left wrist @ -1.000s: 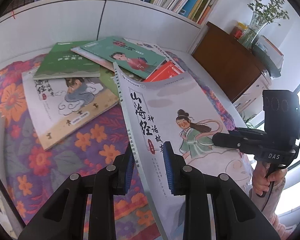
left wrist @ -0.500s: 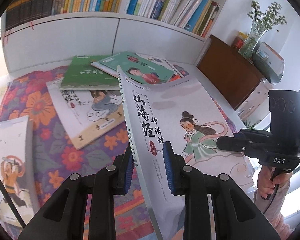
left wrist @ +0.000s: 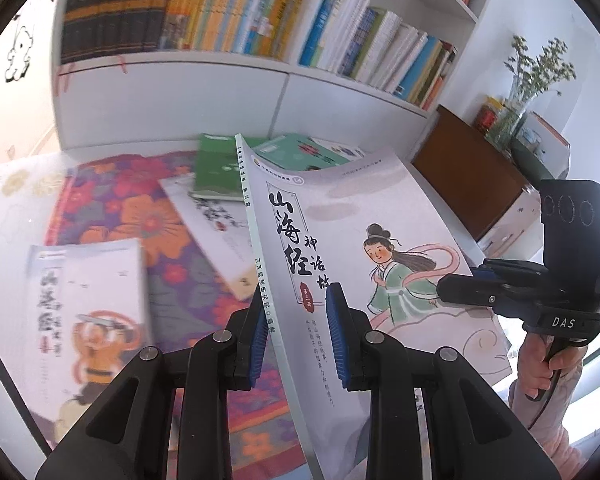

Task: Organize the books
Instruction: 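Carry the book to the table edge and lay it on the stack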

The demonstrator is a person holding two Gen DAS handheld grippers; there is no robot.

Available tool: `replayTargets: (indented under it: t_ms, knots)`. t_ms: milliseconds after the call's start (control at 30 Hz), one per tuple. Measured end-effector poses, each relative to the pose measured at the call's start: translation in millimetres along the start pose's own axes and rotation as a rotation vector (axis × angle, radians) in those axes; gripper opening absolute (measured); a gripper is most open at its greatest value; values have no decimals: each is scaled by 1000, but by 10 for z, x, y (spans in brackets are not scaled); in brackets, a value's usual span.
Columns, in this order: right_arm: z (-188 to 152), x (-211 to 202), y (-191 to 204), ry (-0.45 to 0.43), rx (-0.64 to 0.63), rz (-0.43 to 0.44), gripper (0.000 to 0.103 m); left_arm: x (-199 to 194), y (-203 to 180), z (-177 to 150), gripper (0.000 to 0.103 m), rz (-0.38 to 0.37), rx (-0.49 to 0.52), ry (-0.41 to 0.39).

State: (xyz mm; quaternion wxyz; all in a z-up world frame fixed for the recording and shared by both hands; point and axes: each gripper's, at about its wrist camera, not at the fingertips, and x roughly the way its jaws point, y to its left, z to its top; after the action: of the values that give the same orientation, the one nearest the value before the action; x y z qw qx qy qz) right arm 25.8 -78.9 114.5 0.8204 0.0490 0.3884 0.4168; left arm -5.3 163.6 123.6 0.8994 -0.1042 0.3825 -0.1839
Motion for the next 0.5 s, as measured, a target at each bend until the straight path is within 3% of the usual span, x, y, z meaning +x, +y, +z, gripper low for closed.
replayTargets:
  t_ms: [500]
  knots:
    - [336,923,915,75,-84,79,18,-598,1127,-139,25,49,-102,-60]
